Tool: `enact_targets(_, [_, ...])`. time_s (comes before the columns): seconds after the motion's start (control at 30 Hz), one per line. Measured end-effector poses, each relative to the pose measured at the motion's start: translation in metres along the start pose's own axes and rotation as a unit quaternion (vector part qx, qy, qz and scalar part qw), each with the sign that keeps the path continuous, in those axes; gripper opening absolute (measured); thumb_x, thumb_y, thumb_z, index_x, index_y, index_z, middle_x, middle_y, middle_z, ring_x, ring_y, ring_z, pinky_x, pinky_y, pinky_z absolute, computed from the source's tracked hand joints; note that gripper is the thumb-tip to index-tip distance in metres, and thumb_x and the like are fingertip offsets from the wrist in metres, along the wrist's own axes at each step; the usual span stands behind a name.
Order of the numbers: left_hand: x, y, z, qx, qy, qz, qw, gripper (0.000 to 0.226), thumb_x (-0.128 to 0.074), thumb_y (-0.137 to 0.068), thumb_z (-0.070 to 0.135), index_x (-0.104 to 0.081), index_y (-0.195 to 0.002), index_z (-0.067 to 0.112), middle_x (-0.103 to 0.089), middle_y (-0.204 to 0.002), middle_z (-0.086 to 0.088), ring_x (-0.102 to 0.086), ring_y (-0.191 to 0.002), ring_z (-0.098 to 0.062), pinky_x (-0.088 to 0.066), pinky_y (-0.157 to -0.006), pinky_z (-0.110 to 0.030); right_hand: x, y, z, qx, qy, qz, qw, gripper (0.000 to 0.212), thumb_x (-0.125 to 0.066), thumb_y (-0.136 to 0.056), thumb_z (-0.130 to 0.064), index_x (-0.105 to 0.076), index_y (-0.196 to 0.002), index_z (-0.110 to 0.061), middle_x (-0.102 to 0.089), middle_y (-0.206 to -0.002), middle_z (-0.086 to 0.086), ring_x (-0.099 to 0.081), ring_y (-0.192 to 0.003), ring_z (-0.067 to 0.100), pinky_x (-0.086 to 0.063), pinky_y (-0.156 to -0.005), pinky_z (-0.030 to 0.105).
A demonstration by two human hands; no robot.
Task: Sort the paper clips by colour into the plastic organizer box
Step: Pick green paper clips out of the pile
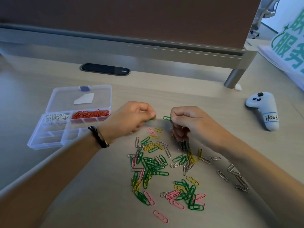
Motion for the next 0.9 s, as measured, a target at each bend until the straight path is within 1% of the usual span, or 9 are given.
enact_targets(0.1, [-0.013,0.007,0.002,0.075,0.258,-0.143,0.953,0.023,-0.035,-0.102,0.023,-0.049,-0.087,0.012,-0.021,-0.055,0.002,-0.015,-0.043,-0.009,-0.008,-0.04,-0.021,-0.004,-0.002,-0.005,0.006,-0.015,-0.023,1.0,0.031,-0.057,-0.098,-0.012,-0.066,-0.068,-0.01,-0.062,-0.061,0.006,-0.056,-0.057,0.018,-0.041,-0.061,0.038])
enact_targets(0.17, [-0.019,0.01,0.002,0.102,0.315,-0.193,0.924,0.03,-0.033,-0.1,0.031,-0.047,-0.078,0.015,-0.021,-0.055,0.003,-0.015,-0.045,-0.008,-0.008,-0.041,-0.021,-0.009,-0.004,-0.014,0.032,0.008,-0.033,0.999,0.028,-0.063,-0.097,-0.016,-0.071,-0.069,-0.014,-0.065,-0.059,0.003,-0.055,-0.056,0.018,-0.042,-0.059,0.036])
enact_targets(0.23, [-0.023,0.012,0.001,0.123,0.299,-0.204,0.924,0.041,-0.032,-0.1,0.041,-0.05,-0.072,0.016,-0.024,-0.053,0.004,-0.017,-0.043,-0.007,-0.008,-0.041,-0.021,-0.014,-0.008,-0.025,0.051,0.034,-0.037,0.997,0.029,-0.065,-0.096,-0.018,-0.069,-0.067,-0.013,-0.063,-0.055,0.0,-0.053,-0.052,0.012,-0.042,-0.055,0.026])
enact_targets(0.3, [-0.026,0.015,0.0,0.127,0.256,-0.201,0.937,0.048,-0.033,-0.1,0.046,-0.055,-0.069,0.017,-0.025,-0.051,0.004,-0.02,-0.04,-0.006,-0.008,-0.042,-0.021,-0.018,-0.013,-0.034,0.067,0.075,-0.027,0.995,0.034,-0.067,-0.094,-0.021,-0.063,-0.063,-0.009,-0.058,-0.05,-0.003,-0.049,-0.047,0.006,-0.04,-0.053,0.02])
enact_targets(0.37, [-0.025,0.016,-0.001,0.112,0.253,-0.181,0.944,0.04,-0.038,-0.1,0.041,-0.049,-0.069,0.018,-0.027,-0.049,0.005,-0.023,-0.038,-0.005,-0.009,-0.04,-0.021,-0.021,-0.016,-0.04,0.084,0.102,-0.014,0.991,0.04,-0.069,-0.093,-0.027,-0.059,-0.059,-0.008,-0.052,-0.047,-0.005,-0.043,-0.044,0.006,-0.038,-0.051,0.022])
enact_targets(0.5, [-0.003,0.023,-0.007,0.088,0.36,-0.148,0.917,0.032,-0.044,-0.1,0.033,-0.045,-0.071,0.018,-0.029,-0.05,0.009,-0.025,-0.038,-0.001,-0.011,-0.038,-0.017,-0.02,-0.019,-0.032,0.091,0.136,0.008,0.986,0.039,-0.07,-0.092,-0.031,-0.063,-0.058,-0.012,-0.051,-0.044,-0.008,-0.041,-0.042,0.006,-0.035,-0.048,0.019])
enact_targets(0.63, [0.012,0.031,-0.021,0.129,0.388,-0.123,0.904,0.044,-0.04,-0.102,0.037,-0.035,-0.062,0.018,-0.031,-0.052,0.005,-0.027,-0.04,-0.004,-0.009,-0.039,-0.019,-0.042,-0.027,-0.022,0.121,0.319,-0.03,0.939,0.007,-0.073,-0.083,-0.027,-0.074,-0.076,-0.028,-0.063,-0.068,-0.015,-0.057,-0.065,0.004,-0.05,-0.065,0.03])
enact_targets(0.73, [0.015,0.033,-0.024,0.141,0.369,-0.087,0.915,0.047,-0.043,-0.099,0.033,-0.029,-0.057,0.019,-0.039,-0.059,0.0,-0.027,-0.04,-0.005,-0.008,-0.041,-0.019,-0.054,-0.035,-0.022,0.147,0.4,-0.059,0.903,0.011,-0.07,-0.08,-0.021,-0.075,-0.085,-0.03,-0.053,-0.074,-0.016,-0.051,-0.074,0.007,-0.049,-0.072,0.032])
enact_targets(0.9, [0.018,0.037,-0.024,0.103,0.248,-0.045,0.962,0.031,-0.053,-0.096,0.033,-0.05,-0.071,0.015,-0.029,-0.057,0.002,-0.022,-0.041,-0.007,-0.008,-0.04,-0.021,-0.05,-0.037,-0.021,0.166,0.467,-0.064,0.866,0.009,-0.069,-0.08,-0.022,-0.07,-0.086,-0.029,-0.061,-0.085,-0.012,-0.057,-0.091,0.016,-0.048,-0.074,0.034])
Point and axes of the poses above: each hand's wrist, its own y-axis away from the middle knuckle, its own x-axis out of the back of the hand, z = x × y, the point moved 5 cm from there along -y, towards the middle knuckle
